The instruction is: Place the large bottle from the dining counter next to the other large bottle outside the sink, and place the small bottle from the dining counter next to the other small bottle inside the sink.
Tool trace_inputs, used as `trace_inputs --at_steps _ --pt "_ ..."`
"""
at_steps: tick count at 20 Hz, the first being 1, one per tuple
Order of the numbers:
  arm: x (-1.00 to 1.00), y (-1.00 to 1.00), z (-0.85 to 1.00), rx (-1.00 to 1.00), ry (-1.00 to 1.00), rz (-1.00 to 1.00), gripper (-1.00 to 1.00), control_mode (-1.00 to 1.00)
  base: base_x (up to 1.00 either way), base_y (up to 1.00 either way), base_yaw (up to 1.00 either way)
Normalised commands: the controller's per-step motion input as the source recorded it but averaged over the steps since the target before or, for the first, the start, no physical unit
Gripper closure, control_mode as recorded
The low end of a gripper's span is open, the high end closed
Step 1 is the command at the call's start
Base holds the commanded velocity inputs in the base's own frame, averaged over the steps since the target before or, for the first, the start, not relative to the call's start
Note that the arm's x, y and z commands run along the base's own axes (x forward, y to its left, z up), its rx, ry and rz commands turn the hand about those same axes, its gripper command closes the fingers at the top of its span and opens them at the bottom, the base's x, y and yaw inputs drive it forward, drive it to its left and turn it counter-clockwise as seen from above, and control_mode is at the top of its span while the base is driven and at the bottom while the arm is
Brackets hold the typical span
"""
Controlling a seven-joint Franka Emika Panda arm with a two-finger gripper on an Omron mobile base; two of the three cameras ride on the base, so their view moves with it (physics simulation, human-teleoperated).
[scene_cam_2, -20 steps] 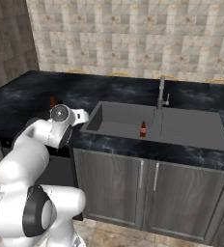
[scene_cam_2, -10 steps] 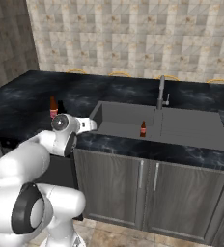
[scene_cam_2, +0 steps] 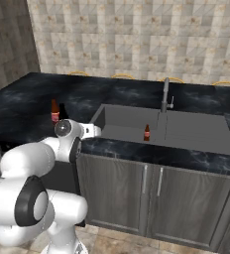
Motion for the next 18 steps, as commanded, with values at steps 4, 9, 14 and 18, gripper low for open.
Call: trace_inputs --at_steps 4,9,14,18 --pt "0.0 0.0 0.0 0.0 0.0 0.0 -1.0 1.0 -0.3 -0.28 0.0" --pt "0.0 0.0 0.0 0.0 0.0 0.0 -1.0 1.0 -0.2 -0.62 0.0" --pt "0.0 0.0 0.0 0.0 0.0 0.0 -1.0 1.0 -0.03 -0.92 0.0" --pt "0.0 0.0 0.0 0.0 0.0 0.0 -1.0 1.0 0.0 -1.0 0.0"
